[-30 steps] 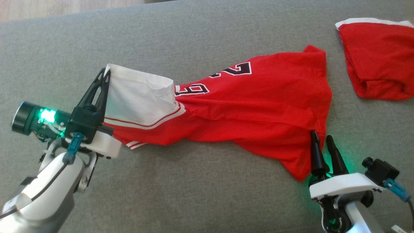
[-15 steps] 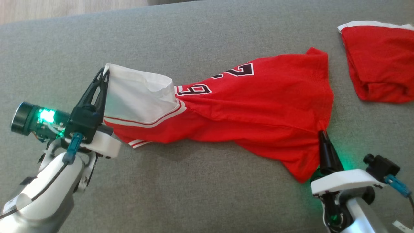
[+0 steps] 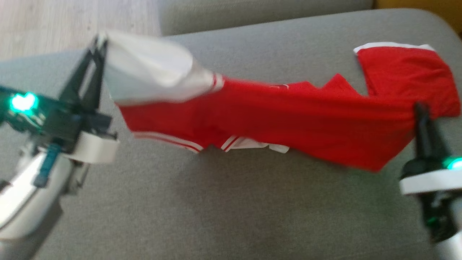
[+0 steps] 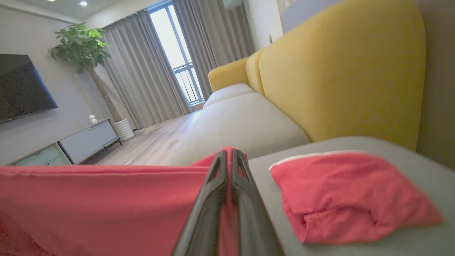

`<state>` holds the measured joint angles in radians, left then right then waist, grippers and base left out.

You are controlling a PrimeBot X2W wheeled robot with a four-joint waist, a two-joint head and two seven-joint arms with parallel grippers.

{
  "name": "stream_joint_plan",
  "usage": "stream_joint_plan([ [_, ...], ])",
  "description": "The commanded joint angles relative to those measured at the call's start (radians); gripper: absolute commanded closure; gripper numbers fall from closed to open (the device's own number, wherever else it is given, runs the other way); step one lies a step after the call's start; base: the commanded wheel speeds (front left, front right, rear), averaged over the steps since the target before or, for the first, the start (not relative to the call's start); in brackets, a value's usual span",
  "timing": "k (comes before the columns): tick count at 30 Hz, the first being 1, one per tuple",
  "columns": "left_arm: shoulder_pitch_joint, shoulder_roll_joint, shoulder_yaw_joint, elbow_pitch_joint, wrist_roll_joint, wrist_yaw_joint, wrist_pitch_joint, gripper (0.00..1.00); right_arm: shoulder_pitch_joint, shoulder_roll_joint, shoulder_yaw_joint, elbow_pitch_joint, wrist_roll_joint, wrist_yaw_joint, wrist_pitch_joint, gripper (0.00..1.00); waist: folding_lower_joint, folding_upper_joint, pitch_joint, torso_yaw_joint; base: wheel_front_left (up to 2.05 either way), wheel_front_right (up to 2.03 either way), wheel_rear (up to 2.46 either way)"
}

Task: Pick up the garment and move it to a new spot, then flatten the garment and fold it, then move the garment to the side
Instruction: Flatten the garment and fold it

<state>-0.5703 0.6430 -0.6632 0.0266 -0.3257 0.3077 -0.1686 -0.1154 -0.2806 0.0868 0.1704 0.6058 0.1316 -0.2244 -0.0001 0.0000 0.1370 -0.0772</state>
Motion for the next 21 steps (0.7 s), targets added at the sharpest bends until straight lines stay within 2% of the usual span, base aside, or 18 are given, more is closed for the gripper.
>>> stream_joint_plan([
  [1,-0.088,0.064,0.074,-0.053,0.007,-0.004,-0.005,1.00,-0.047,-0.054,-0.008,-0.071,-0.015,-0.001,0.026,1.00,0.0001,0.0000,-0.023,-0.013,0.00,0.00,0.00],
  [6,-0.203,0.111,0.113,-0.145,0.022,-0.034,0.022,1.00,-0.140,-0.152,-0.071,-0.235,-0.031,-0.001,0.166,1.00,0.0001,0.0000,-0.044,-0.014,0.00,0.00,0.00],
  [11,-0.352,0.123,0.137,-0.163,0.019,-0.086,0.072,1.00,-0.269,-0.207,-0.116,-0.327,-0.019,-0.001,0.299,1.00,0.0001,0.0000,-0.041,-0.007,0.00,0.00,0.00],
  [16,-0.488,0.075,0.147,-0.093,-0.040,-0.162,0.075,1.00,-0.435,-0.210,-0.091,-0.282,-0.022,-0.001,0.373,1.00,0.0001,0.0000,-0.006,0.001,0.00,0.00,0.00],
  [21,-0.636,0.037,0.121,0.074,-0.032,-0.248,0.053,1.00,-0.643,-0.182,-0.003,-0.125,-0.023,-0.001,0.376,1.00,0.0001,0.0000,0.074,0.009,0.00,0.00,0.00],
])
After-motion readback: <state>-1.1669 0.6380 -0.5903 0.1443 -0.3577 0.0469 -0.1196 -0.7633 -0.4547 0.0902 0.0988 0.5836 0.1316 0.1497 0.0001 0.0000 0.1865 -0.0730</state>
